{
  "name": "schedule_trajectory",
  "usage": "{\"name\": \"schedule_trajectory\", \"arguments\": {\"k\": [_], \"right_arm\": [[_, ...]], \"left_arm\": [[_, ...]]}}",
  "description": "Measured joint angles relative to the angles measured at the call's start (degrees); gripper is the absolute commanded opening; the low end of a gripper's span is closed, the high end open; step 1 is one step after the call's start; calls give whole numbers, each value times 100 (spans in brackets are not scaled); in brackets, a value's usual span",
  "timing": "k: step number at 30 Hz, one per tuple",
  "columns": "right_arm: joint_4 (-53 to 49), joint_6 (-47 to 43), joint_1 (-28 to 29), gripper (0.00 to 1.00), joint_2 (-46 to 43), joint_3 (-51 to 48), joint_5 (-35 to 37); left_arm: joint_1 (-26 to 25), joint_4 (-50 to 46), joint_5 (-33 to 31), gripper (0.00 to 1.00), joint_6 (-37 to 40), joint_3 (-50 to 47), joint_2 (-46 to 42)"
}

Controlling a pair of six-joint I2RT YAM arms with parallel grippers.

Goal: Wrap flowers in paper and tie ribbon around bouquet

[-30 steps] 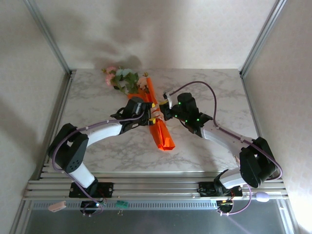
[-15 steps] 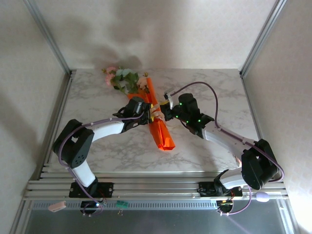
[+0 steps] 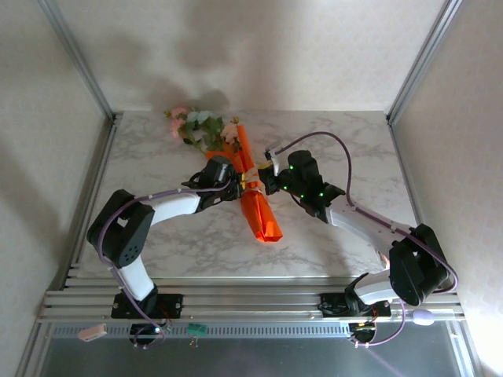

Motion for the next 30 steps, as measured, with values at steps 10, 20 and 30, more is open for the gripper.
{"name": "schedule_trajectory", "arguments": {"k": [10, 20, 30], "right_arm": [[0, 0, 0, 0, 0, 0, 0], [0, 0, 0, 0, 2, 2, -2], [0, -2, 0, 0, 2, 0, -20]], "left_arm": [[0, -85, 68, 30, 0, -9, -15], [2, -133, 15, 42, 0, -11, -83], [31, -238, -103, 55, 0, -7, -337]]}}
